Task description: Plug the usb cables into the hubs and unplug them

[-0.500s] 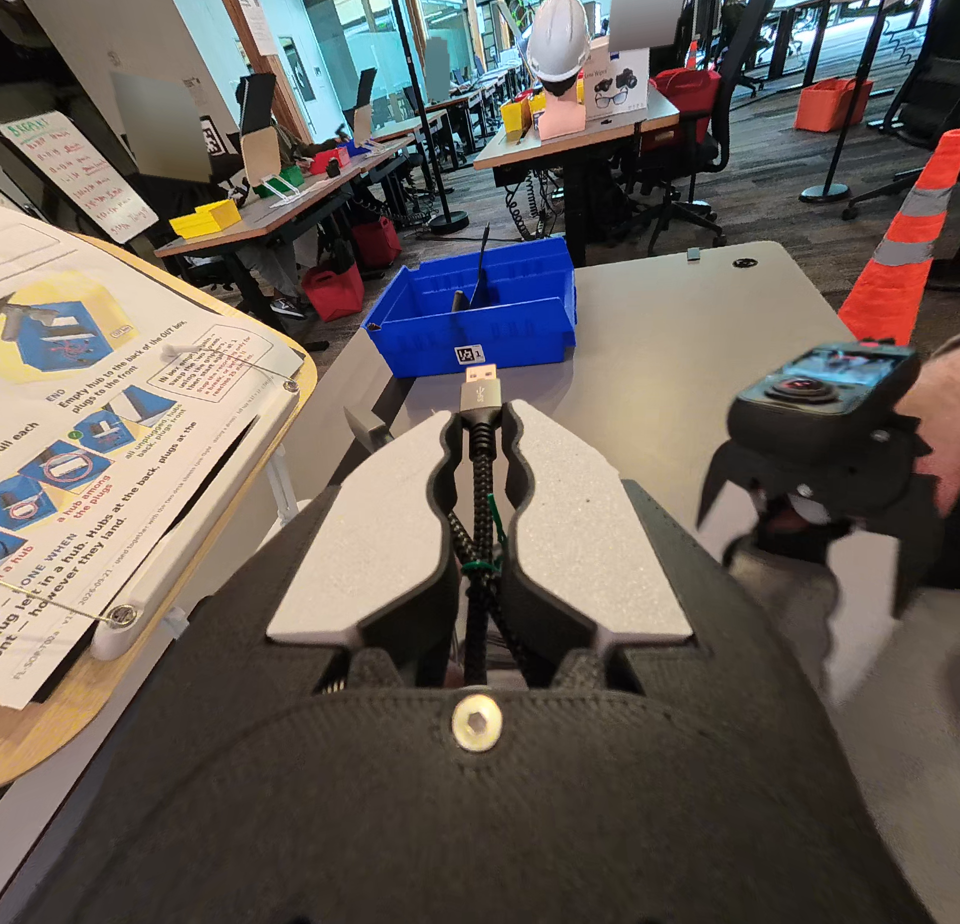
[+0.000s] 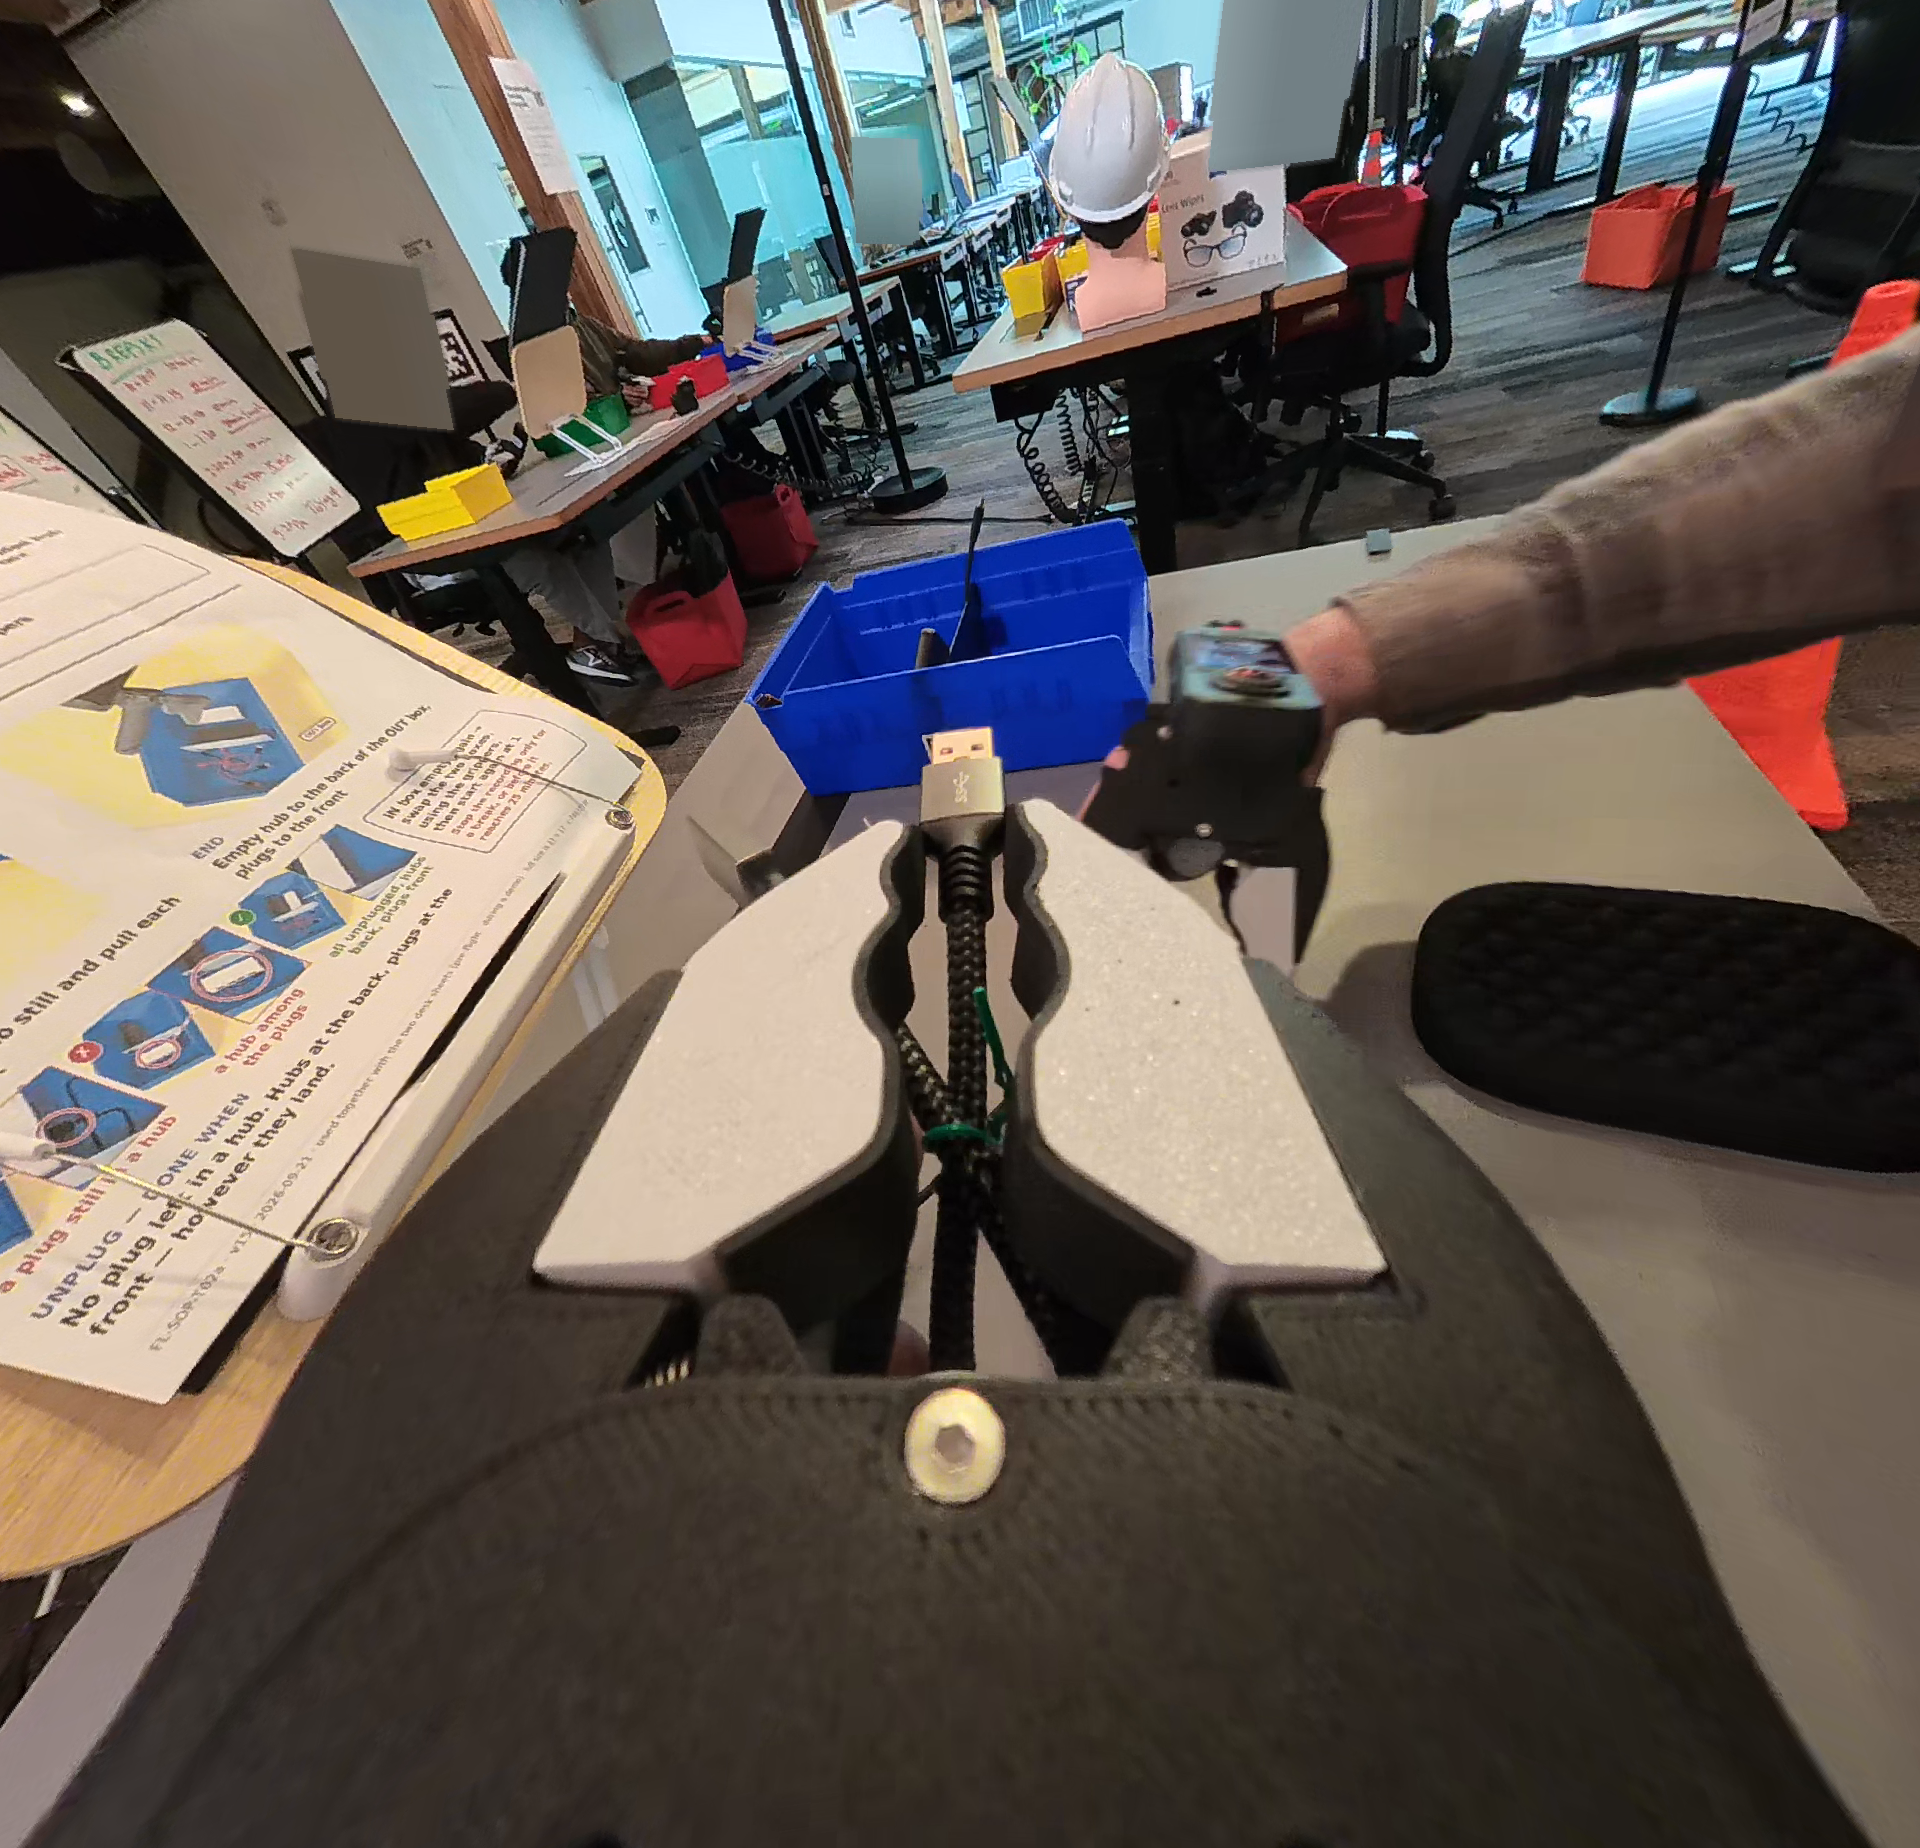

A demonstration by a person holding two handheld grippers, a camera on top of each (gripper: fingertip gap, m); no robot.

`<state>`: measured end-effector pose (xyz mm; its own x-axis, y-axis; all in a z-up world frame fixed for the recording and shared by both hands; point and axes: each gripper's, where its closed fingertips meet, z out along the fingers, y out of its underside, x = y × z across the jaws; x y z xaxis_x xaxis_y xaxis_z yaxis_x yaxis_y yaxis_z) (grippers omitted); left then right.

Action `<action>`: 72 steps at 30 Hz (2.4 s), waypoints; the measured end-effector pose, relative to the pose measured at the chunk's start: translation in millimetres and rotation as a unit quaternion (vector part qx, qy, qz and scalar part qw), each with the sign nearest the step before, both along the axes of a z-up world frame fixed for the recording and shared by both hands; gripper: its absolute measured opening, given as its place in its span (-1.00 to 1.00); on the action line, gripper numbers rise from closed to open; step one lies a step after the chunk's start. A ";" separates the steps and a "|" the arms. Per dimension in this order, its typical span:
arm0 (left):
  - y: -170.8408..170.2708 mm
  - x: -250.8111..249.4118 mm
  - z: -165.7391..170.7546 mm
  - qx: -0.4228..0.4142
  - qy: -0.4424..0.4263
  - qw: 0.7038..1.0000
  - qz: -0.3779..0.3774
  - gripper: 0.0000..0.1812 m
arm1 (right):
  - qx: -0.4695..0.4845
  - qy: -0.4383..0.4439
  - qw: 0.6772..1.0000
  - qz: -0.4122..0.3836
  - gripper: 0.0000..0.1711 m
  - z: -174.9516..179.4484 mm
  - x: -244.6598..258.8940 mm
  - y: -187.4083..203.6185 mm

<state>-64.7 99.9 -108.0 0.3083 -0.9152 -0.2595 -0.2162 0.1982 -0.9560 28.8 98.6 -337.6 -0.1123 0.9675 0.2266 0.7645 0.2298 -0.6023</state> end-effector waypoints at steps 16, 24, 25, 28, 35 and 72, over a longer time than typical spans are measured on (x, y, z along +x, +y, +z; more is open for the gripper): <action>13.5 2.6 -14.8 -0.015 0.014 1.000 0.006 -0.84 | -0.132 0.031 0.977 0.164 -0.37 -30.3 -19.5 14.1; 21.5 4.7 -28.7 -0.027 0.027 0.999 0.007 -0.84 | -0.144 0.051 0.981 0.123 -0.39 -19.1 -18.6 18.6; 22.2 5.2 -30.3 -0.029 0.028 0.999 0.007 -0.84 | -0.134 0.046 0.983 0.117 -0.39 -14.3 -15.5 20.1; 25.8 6.6 -36.7 -0.033 0.037 0.999 0.011 -0.84 | -0.098 0.012 0.991 0.093 -0.39 5.9 -2.9 27.4; 26.1 14.2 -46.6 -0.039 0.048 0.998 0.004 -0.84 | 0.000 -0.147 0.986 0.073 -0.40 59.4 37.2 41.9; 19.1 26.5 -58.6 -0.054 0.053 0.997 -0.034 -0.84 | 0.073 -0.370 0.921 0.094 -0.40 103.6 30.1 9.0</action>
<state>-38.2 119.0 -166.7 0.2211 -0.9572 -0.1866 -0.3065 0.1134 -0.9451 58.9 107.6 -234.0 -0.4507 0.8806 0.1462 0.8919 0.4372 0.1159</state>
